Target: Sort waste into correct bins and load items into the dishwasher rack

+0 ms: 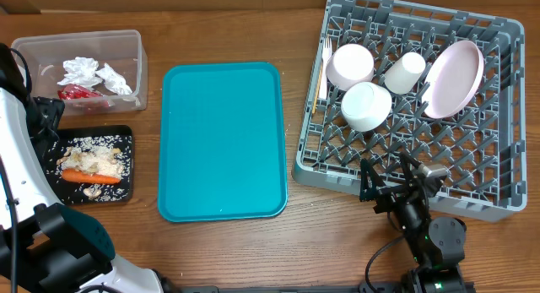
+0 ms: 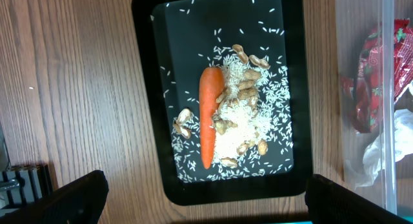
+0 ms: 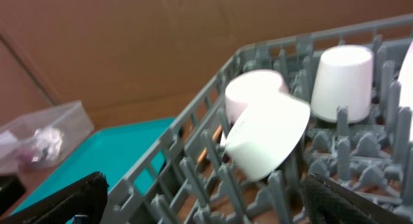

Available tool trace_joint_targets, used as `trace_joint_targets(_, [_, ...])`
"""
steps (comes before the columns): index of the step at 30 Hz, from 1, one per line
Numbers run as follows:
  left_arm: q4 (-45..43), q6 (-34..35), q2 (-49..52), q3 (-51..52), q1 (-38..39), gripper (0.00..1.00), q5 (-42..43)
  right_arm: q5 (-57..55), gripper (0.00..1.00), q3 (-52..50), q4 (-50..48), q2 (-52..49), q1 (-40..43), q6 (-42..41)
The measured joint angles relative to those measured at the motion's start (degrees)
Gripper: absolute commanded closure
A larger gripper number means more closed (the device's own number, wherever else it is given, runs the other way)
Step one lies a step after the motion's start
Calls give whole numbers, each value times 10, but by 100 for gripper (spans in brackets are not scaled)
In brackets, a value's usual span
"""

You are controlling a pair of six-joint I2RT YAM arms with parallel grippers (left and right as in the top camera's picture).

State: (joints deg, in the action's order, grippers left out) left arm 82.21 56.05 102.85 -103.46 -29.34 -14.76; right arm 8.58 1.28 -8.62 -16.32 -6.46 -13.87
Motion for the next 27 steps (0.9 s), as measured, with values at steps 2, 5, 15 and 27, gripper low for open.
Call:
trace_joint_targets(2, [0,0,0,0,0,0,0,5,0,-2,-8,5,24,2])
trace_joint_targets(5, [0,0,0,0,0,0,0,11,0,-2,-7,15,59,4])
trace_joint_targets(15, [0,0,0,0,0,0,0,16,0,-2,110,152,103,60])
trace_joint_targets(27, [0,0,0,0,0,0,0,-5,0,-2,130,155,103,88])
